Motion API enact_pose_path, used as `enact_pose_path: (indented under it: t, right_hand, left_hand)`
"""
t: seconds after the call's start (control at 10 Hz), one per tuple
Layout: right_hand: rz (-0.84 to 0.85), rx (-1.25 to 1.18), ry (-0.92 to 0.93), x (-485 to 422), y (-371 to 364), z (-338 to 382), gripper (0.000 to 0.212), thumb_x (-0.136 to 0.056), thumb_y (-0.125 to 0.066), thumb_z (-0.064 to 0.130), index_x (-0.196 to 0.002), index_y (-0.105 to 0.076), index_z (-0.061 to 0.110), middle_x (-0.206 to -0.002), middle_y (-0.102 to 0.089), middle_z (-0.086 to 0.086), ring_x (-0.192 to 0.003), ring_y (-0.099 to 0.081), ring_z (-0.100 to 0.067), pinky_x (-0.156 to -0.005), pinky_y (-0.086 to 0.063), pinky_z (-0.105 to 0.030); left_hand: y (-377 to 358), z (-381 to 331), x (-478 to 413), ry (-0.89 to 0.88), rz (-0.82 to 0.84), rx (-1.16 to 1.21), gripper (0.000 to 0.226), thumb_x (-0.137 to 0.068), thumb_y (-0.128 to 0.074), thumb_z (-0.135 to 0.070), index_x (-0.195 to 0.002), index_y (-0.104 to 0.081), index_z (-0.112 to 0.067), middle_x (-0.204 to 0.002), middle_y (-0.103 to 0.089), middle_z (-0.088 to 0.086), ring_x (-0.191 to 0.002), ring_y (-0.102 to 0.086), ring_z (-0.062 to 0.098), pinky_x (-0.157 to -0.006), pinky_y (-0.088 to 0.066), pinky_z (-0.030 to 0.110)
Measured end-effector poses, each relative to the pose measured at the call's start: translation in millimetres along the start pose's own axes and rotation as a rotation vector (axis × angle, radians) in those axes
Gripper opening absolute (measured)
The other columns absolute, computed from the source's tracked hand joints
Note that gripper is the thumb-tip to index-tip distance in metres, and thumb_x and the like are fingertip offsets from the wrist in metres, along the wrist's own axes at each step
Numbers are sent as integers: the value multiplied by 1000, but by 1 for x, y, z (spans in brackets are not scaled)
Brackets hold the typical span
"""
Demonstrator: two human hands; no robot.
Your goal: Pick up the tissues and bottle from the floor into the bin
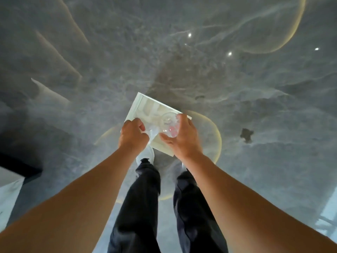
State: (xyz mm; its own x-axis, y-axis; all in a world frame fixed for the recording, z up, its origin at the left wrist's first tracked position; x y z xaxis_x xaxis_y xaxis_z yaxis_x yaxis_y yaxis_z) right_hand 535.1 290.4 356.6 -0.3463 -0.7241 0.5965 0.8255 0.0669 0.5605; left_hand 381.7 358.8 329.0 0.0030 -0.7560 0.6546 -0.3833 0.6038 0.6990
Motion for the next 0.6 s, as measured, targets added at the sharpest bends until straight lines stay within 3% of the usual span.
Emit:
enact_pose_path:
  t: [0.1, 0.3, 0.4, 0.5, 0.6]
  right_hand:
    - [4, 33, -56, -60, -59, -39, 65, -73, -74, 47, -123, -43, 19, -120, -58, -1, -110, -55, -22, -85, -52, -41]
    - [21, 197, -83, -144, -150, -74, 69, -73, -72, 57, -123, -44, 18, -123, -57, -4, -114, -56, -29, -90, -49, -49]
    - [36, 201, -99, -162, -173, -80, 69, -73, -73, 54, -123, -45, 16, -124, -54, -5, -116, -54, -30, -90, -48, -49]
    - [22, 161, -85, -166, -174, -75, 69, -75, -70, 55, -124, -43, 17, -124, -53, -6, -114, -54, -31, -91, -48, -49]
    - [4, 165, -102, -163, -166, -69, 60, -84, -60, 53, -126, -43, 15, -126, -53, -9, -114, -54, -32, -91, -49, -49]
  left_hand:
    - [-59, 33, -69, -7, 36, -12, 27, -67, -52, 0, -81, -52, -23, -92, -45, -3, -74, -45, 17, -50, -33, 22]
    - [-130, 91, -167, -18, 45, -30, 28, -68, -58, -9, -91, -51, -24, -102, -48, 1, -84, -49, 22, -58, -34, 24]
    - [-144, 104, -190, -40, 82, -65, 41, -71, -66, -15, -108, -49, -24, -112, -48, 6, -93, -52, 24, -65, -41, 30]
    - [-141, 99, -195, -20, 88, -48, 49, -72, -68, -17, -116, -46, -24, -116, -47, 6, -93, -53, 24, -57, -39, 28]
    - [-127, 93, -190, -34, 96, -105, 51, -70, -64, -14, -117, -46, -23, -118, -46, 8, -101, -54, 28, -67, -43, 32]
Point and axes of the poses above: each hand's wrist, its own x-axis away from the middle knuckle, its own y-axis out of the back of the hand, z = x × y, the point moved 1 cm from there along -x, towards the middle knuckle
